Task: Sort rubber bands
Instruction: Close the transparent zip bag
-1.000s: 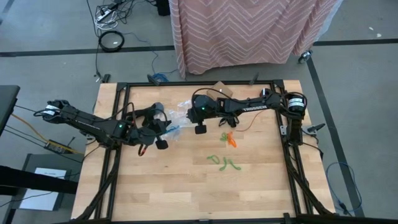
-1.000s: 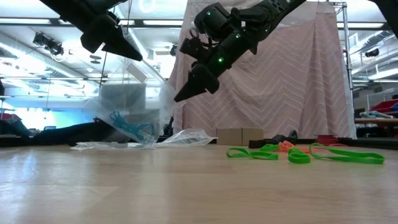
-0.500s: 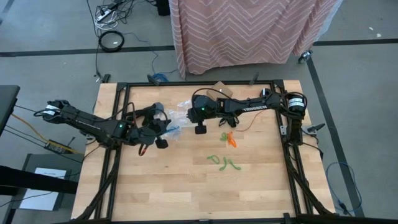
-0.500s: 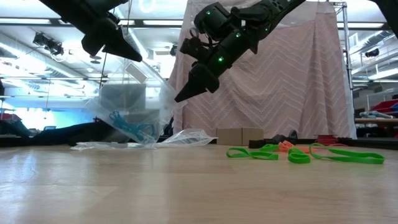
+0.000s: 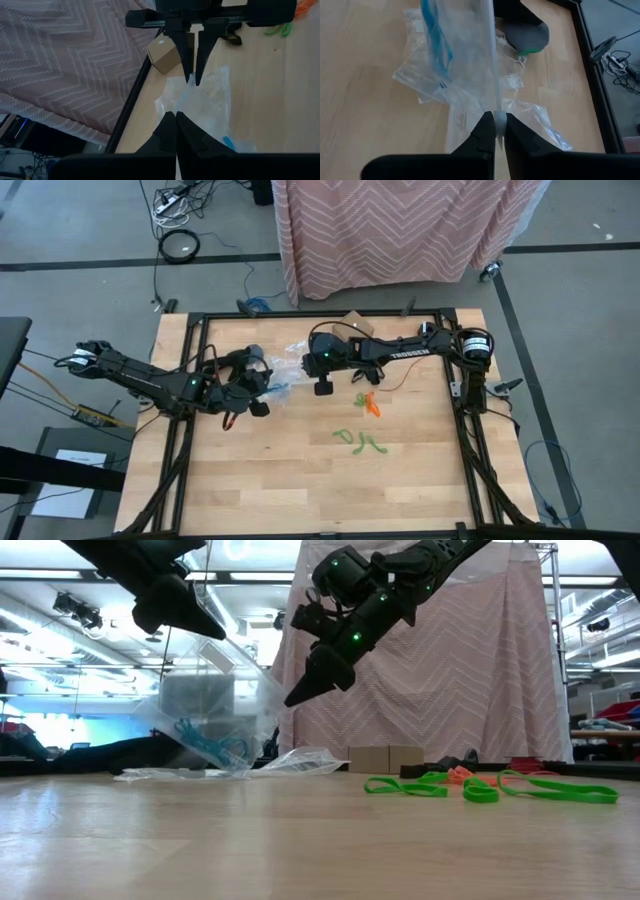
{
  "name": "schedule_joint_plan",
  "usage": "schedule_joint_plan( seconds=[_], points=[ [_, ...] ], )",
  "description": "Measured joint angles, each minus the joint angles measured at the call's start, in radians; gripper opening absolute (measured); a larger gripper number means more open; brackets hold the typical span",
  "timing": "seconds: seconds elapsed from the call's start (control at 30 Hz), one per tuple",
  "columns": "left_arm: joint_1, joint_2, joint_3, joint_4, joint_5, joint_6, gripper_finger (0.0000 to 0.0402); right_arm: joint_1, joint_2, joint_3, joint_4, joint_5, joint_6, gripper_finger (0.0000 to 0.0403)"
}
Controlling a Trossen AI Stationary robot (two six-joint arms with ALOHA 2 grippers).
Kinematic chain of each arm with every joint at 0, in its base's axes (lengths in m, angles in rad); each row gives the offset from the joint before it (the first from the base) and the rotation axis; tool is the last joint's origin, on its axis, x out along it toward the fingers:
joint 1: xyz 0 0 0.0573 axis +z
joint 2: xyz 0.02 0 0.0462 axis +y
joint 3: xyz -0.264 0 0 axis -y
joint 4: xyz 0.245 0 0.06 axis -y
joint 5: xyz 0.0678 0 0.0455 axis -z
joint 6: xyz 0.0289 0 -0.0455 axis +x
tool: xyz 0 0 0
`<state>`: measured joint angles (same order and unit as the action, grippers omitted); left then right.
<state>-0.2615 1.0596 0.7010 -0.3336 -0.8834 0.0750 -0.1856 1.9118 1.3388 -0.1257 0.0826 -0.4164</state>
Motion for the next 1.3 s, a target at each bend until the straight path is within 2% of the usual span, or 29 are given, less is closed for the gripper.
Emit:
schedule_joint_plan(
  seconds=[0.23,0.47,0.7,0.93,1.07,1.17,1.3],
  points=[
    [-0.001,-0.002,0.0,-0.015,-0.017,0.0,0.0001,-0.019,0.001,-0.005,-0.037,0.019,0.007,0.0033],
    [-0.001,-0.009,0.0,-0.047,-0.03,-0.005,0.0001,-0.042,0.002,-0.004,-0.076,0.018,0.042,0.0032],
    [-0.001,-0.008,0.0,-0.043,-0.02,-0.007,0.0005,-0.05,0.002,-0.003,-0.042,0.011,0.007,0.0051],
    [-0.002,-0.054,0.036,0.038,0.001,-0.011,0.0005,-0.082,0.002,-0.003,-0.035,0.202,-0.047,0.0082],
    [0.006,-0.148,0.047,-0.001,-0.028,-0.123,0.0004,-0.125,0.002,-0.002,-0.055,0.225,-0.02,0.0087],
    [0.008,-0.232,0.047,-0.155,-0.066,-0.279,0.0003,-0.152,0.002,-0.002,-0.063,0.205,0.029,0.0086],
    [0.004,-0.299,0.045,-0.39,-0.064,-0.531,0.0002,-0.173,0.002,-0.002,-0.057,0.13,0.096,0.0086]
  ],
)
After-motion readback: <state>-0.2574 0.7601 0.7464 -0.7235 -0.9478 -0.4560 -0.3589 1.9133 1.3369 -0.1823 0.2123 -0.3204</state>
